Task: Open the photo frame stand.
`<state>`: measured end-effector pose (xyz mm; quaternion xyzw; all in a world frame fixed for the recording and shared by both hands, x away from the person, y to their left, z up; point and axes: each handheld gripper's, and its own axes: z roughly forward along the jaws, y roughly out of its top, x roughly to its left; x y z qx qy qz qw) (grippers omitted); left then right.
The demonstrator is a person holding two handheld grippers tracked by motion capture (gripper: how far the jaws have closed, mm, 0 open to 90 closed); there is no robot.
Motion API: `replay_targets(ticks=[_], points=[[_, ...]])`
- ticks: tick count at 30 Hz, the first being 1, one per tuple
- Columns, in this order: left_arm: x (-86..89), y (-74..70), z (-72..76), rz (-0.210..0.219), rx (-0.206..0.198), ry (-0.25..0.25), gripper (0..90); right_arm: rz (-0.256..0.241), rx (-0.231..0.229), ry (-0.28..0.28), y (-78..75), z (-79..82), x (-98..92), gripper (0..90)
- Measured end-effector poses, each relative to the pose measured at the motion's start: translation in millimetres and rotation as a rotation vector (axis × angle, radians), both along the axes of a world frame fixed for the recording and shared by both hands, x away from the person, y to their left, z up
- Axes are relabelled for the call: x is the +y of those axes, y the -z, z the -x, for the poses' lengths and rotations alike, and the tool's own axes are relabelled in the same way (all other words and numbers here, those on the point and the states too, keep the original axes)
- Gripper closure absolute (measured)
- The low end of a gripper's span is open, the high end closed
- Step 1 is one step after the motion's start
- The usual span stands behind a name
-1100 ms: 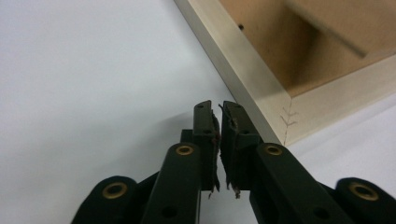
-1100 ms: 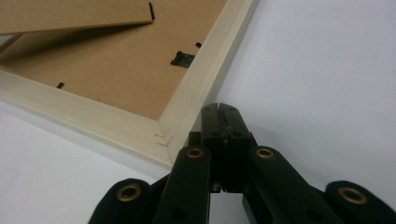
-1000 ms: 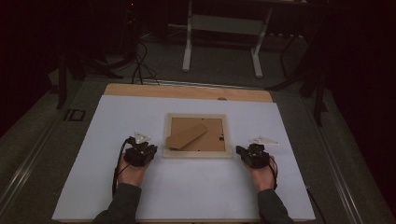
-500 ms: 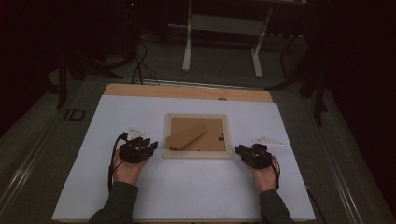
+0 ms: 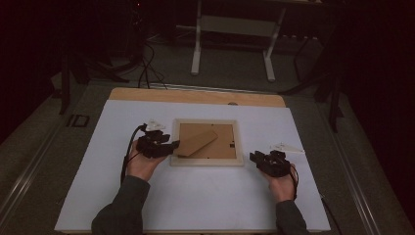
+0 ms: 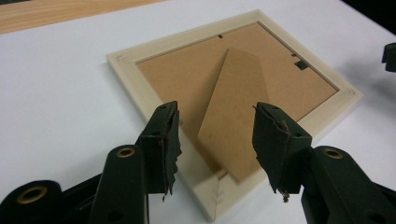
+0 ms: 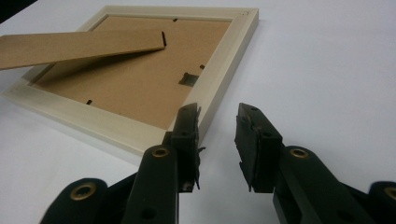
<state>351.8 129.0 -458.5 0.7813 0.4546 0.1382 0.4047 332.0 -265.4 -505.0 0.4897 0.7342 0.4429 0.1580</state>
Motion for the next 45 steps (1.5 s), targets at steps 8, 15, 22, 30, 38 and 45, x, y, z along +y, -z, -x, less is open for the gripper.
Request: replay_targets(ticks=[8,15,22,30,38,45], points=[[-22.5,8.2,-36.4,-0.025,0.094,0.096,46.5,-0.013,-0.003,0.001,-0.6,-0.3,-2.0,67.4],[-42.2,24.6,-55.8,-0.059,0.157,0.177,34.6,-0.008,0.001,-0.001,1.0,-1.1,-1.5,66.9],[-55.6,33.7,-67.5,-0.062,0.206,0.226,30.7,-0.006,0.004,-0.004,2.1,-1.5,-0.7,66.8],[-60.2,38.5,-69.7,-0.108,0.225,0.25,35.7,-0.011,0.005,0.0,1.9,-1.4,-1.9,66.8],[-63.4,41.5,-68.8,-0.148,0.236,0.261,35.0,-0.008,0.003,-0.003,2.0,-1.4,-1.0,66.8],[-65.5,40.5,-66.5,-0.184,0.207,0.265,36.7,-0.011,0.0,0.002,1.1,-1.1,-2.8,66.8]])
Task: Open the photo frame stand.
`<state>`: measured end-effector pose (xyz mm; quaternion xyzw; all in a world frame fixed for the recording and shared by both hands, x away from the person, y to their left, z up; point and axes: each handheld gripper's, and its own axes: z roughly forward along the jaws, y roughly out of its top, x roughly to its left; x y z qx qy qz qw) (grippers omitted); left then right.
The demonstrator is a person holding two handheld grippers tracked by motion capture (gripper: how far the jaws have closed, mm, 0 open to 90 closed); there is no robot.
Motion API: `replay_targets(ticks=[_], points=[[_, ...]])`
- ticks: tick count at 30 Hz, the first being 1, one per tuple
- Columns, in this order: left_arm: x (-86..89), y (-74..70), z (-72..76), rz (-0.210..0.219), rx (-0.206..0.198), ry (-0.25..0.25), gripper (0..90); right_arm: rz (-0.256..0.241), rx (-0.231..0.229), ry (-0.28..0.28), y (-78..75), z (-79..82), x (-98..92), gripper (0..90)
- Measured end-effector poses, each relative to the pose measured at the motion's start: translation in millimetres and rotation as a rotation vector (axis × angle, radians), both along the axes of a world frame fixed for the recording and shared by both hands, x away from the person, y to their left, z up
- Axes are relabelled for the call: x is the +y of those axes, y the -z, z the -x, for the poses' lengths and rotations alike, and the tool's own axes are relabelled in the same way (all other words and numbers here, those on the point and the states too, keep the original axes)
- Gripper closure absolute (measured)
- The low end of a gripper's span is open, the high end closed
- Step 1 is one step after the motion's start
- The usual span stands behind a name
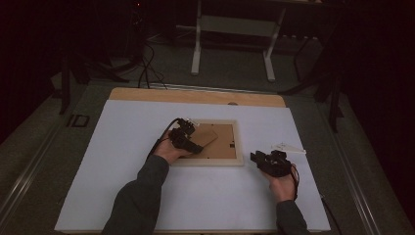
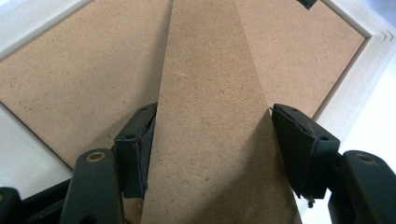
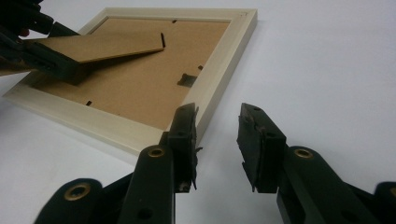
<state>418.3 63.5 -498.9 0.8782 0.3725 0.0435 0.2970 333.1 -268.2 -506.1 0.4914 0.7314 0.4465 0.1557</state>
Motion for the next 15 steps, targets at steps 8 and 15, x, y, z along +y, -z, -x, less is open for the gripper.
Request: replay_targets(ticks=[8,15], points=[[-3.7,-1.0,3.5,-0.036,-0.037,0.008,36.8,-0.007,0.01,-0.003,0.7,-0.8,-0.3,66.6],[-6.5,-2.9,7.1,-0.063,-0.069,0.013,36.9,-0.011,0.009,-0.026,-6.7,-2.7,1.9,66.3]])
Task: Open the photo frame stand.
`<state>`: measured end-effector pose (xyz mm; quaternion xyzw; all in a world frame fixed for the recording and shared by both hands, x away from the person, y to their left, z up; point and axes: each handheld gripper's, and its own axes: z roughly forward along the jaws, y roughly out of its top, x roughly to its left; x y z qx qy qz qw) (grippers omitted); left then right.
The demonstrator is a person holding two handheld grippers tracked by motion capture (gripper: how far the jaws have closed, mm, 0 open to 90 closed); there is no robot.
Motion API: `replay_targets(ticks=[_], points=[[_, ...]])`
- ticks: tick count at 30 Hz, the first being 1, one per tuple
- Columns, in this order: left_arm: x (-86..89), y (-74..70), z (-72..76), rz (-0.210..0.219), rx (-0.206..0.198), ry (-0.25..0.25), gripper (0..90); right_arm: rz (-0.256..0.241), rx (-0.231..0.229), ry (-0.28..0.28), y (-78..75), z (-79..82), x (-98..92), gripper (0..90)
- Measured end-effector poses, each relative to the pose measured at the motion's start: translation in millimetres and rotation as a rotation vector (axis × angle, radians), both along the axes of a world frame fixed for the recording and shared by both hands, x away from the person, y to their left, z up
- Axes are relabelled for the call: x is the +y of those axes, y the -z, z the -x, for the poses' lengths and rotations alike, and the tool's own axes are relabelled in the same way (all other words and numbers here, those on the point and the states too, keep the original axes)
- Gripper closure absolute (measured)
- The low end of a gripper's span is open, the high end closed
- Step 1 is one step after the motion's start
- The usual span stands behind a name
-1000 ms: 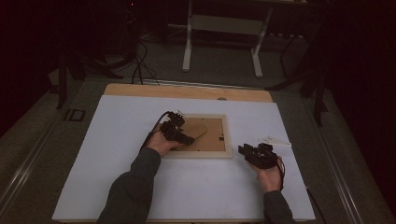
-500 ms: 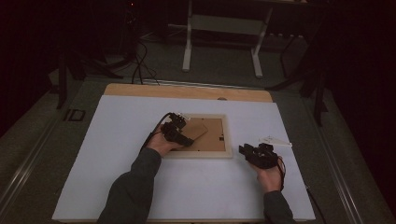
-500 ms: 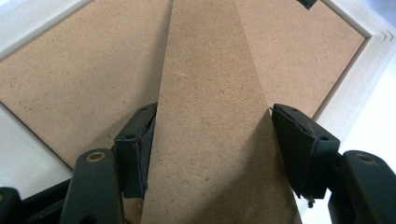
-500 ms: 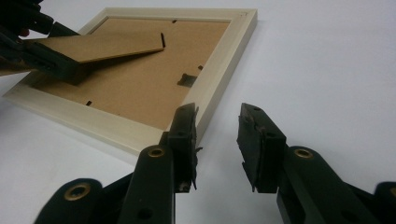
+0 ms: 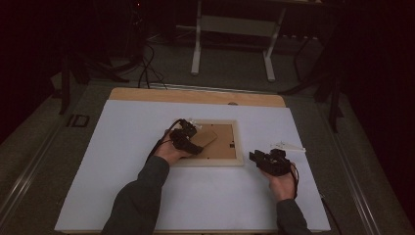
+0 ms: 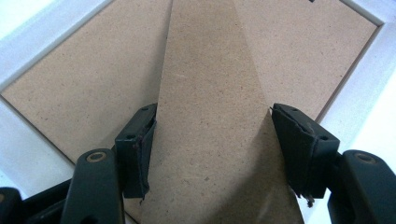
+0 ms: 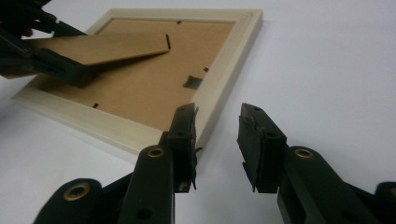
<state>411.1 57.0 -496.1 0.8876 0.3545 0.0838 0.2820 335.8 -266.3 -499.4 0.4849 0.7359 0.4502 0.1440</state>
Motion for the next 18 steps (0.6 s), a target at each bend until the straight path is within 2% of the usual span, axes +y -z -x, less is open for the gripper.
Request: replay_targets(ticks=[2,8,18], points=[[-0.9,-0.6,0.8,-0.01,-0.012,0.003,36.8,-0.002,-0.004,-0.004,-4.2,-1.4,0.1,66.3],[-2.8,-2.4,4.4,-0.026,-0.045,0.009,36.8,0.031,-0.003,-0.014,-12.3,-9.2,1.2,65.4],[-9.7,-13.9,20.0,-0.074,-0.179,0.041,36.8,0.097,-0.02,-0.046,-37.0,-33.7,14.5,63.9]])
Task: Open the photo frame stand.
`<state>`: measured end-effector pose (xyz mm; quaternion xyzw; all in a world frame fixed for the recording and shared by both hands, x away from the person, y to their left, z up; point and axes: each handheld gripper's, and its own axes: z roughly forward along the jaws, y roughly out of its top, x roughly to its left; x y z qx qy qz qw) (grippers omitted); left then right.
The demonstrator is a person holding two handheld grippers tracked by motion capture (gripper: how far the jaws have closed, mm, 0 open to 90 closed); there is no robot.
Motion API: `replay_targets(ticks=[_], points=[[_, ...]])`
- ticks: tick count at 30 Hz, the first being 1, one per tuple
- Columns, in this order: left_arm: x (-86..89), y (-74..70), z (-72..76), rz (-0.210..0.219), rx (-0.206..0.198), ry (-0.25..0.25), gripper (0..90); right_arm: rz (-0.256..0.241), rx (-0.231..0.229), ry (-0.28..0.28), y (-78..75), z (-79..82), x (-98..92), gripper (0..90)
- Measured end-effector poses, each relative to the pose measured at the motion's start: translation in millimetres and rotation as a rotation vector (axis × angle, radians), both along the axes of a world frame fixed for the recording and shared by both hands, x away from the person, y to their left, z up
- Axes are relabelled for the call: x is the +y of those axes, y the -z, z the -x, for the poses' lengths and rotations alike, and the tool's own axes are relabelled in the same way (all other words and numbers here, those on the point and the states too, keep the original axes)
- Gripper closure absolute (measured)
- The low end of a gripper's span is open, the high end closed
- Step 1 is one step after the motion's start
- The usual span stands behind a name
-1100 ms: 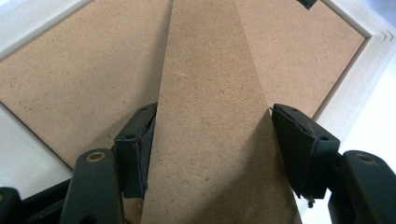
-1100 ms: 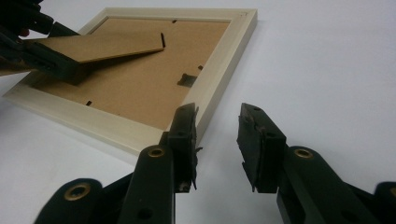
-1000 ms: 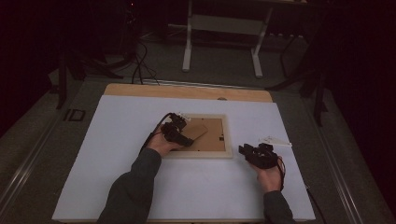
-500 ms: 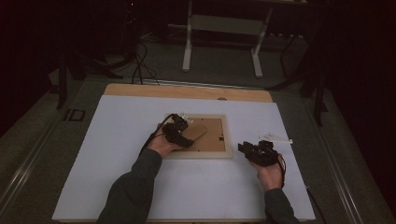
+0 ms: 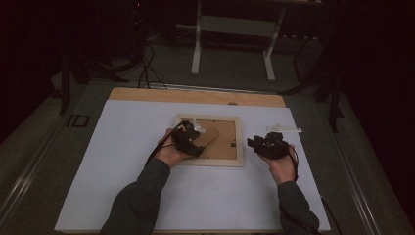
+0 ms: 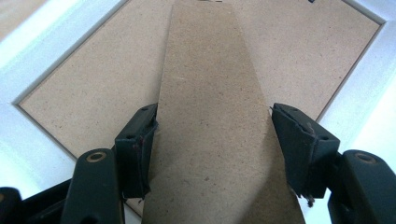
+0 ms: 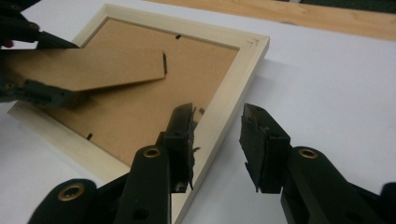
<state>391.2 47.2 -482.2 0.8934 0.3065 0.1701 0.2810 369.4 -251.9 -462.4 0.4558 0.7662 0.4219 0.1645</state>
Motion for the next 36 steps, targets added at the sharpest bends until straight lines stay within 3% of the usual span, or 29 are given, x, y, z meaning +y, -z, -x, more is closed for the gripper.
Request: replay_targets(ticks=[15,20,23,26,36], points=[[-4.9,-5.5,26.2,-0.036,-0.154,0.005,36.7,0.088,0.043,-0.04,-10.4,-30.4,19.5,56.9],[-6.4,-5.4,35.6,-0.047,-0.207,0.005,36.7,0.114,0.084,-0.05,-8.5,-40.2,21.8,56.6],[-7.2,-4.5,40.8,-0.046,-0.24,0.004,36.7,0.123,0.101,-0.058,-6.5,-45.2,22.8,55.2],[-7.6,-3.6,45.6,-0.053,-0.274,0.008,36.7,0.092,0.11,-0.062,-6.9,-49.2,22.5,53.9],[-8.7,0.3,59.1,-0.068,-0.362,0.012,36.7,0.128,0.16,-0.1,-13.2,-59.5,25.6,50.1]])
